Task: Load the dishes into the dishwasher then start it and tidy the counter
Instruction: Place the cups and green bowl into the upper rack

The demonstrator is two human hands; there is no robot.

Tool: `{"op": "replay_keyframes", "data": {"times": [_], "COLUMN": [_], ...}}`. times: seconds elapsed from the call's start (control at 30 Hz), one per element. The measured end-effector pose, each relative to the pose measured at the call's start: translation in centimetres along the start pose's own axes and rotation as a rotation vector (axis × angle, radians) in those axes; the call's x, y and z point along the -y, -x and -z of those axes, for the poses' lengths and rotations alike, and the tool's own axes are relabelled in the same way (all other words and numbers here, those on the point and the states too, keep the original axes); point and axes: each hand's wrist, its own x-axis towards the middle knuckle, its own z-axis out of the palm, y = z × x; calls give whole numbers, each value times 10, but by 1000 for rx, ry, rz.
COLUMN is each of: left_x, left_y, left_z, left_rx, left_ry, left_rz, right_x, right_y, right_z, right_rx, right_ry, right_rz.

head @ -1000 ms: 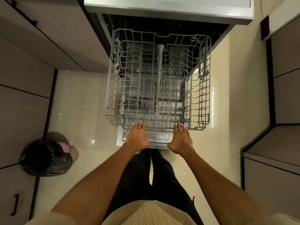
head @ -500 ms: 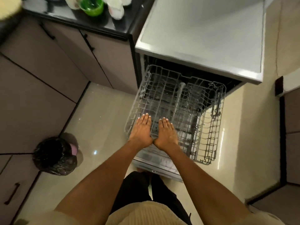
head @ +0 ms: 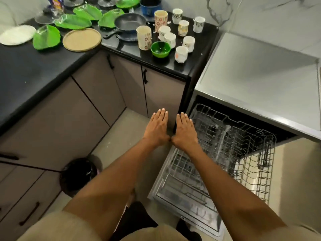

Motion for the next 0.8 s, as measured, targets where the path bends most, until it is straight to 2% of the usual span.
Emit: {"op": "replay_keyframes", "data": {"times": [0.23,0.4,0.8], "left_x": [106,159,220], "left_y": [-28,-50,-156], "left_z": [73,122,193], "left_rx": [-73,-108,-179], "left_ry": [-24,-8,136], "left_rz": [-71,-81,-136], "right_x": [106,162,200], "right_y": [-65,-110,-236], "right_z": [23,45,91], "right_rx": [-82,-162,-229], "right_ry": [-4,-6,48], "right_rz": [-38,-28,-62]}}
